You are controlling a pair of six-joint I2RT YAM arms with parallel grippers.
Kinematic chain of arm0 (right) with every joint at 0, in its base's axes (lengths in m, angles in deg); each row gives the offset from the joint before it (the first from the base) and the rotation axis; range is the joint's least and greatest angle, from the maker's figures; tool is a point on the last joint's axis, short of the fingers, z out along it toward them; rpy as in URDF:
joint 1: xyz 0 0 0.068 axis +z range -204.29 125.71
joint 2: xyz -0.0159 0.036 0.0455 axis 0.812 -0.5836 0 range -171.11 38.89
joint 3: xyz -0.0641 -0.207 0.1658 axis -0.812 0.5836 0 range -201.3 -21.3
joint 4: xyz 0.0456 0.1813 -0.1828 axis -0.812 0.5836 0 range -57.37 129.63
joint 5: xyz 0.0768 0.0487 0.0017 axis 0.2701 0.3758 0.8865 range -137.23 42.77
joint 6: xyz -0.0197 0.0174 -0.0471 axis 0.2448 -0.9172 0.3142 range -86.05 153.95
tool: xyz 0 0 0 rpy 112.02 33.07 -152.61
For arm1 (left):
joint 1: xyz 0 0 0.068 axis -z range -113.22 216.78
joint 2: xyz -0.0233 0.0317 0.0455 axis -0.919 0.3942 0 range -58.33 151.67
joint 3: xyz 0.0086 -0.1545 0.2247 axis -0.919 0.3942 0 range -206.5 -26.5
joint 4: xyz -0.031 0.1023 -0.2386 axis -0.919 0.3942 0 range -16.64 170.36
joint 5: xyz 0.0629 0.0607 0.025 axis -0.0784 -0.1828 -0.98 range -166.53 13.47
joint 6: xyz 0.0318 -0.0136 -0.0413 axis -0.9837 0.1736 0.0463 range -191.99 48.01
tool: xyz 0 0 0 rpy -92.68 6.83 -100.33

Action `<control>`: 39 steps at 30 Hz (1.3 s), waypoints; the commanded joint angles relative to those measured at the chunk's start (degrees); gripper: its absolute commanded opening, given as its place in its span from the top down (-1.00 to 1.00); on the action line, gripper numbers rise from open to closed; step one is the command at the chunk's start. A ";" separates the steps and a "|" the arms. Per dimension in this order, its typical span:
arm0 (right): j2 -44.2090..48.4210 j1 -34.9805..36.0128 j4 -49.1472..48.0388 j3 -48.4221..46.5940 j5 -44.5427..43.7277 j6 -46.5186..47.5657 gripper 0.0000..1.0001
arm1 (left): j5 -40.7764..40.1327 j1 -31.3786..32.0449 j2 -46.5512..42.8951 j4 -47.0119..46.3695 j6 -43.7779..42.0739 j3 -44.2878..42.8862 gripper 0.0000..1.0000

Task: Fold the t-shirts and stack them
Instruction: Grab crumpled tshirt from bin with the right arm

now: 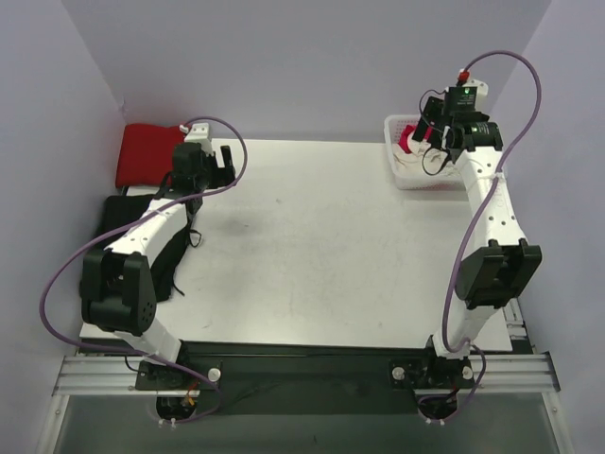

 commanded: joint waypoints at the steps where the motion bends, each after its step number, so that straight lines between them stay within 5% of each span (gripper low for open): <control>1: -5.40 -1.23 1.11 -7.29 -3.32 0.15 -0.69 | 0.90 0.19 -1.19 -0.67 -0.06 -1.12 -0.95; 9: -16.31 -4.22 2.35 -20.92 -2.09 0.41 -0.64 | 1.86 0.11 -3.03 -4.19 3.01 3.27 -0.95; 23: -31.35 -12.91 -7.22 -28.22 9.07 -10.75 -0.61 | 5.64 0.28 -5.15 -6.74 5.65 9.25 -0.95; 39: -36.10 -7.92 -13.12 -27.97 -2.42 0.05 -0.55 | 5.82 0.90 -4.62 -7.00 6.80 10.40 -0.95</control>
